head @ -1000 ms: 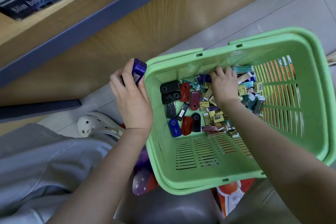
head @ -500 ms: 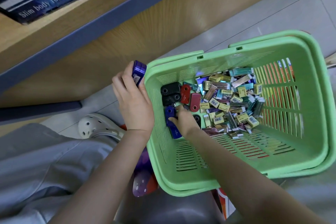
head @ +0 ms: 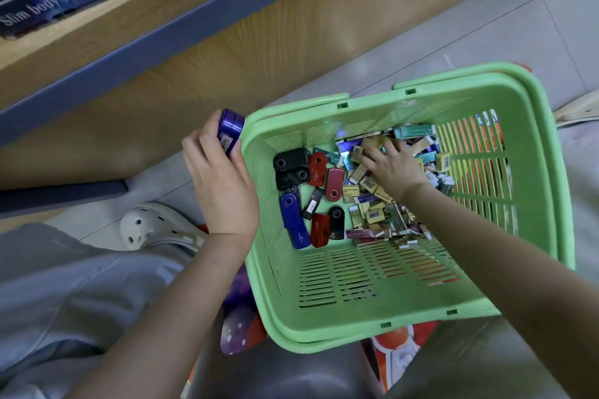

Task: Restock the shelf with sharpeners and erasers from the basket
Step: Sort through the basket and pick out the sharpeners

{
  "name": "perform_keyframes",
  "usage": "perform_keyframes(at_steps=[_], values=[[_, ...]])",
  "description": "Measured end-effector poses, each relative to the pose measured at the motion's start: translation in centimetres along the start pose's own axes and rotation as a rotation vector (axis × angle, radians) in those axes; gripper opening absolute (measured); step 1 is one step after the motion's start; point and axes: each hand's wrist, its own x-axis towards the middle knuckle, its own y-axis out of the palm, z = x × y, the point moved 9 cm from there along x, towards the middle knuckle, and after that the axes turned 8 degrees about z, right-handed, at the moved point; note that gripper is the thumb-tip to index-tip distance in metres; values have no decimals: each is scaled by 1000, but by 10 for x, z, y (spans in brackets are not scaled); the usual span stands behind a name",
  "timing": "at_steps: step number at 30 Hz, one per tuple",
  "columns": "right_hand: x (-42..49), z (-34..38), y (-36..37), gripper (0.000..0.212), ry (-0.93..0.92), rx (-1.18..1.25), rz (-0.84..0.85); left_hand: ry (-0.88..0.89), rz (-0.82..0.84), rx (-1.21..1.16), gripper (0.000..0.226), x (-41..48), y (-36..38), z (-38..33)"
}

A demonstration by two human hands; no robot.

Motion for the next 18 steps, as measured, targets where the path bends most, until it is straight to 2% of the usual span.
perform_keyframes(at_steps=[3, 7, 9, 11, 14, 18], values=[[-7, -4, -1, 71, -17, -98, -16, -8, -6, -2, 48, 0, 0, 2], [-23, -6, 1, 58, 85, -163, 8, -15, -8, -24, 47, -1, 0, 5], [-27, -2, -10, 55, 103, -76, -25, -16, -9, -27, 48, -1, 1, 5], [-19, 14, -22, 46, -25, 93, -75, -13, -13, -25, 48, -1, 1, 5], [7, 40, -42, 54, -189, 247, -126, -16, -15, -26, 49, -1, 0, 5], [38, 48, -44, 58, -68, 344, -17, -9, -20, -13, 49, -1, 1, 4]])
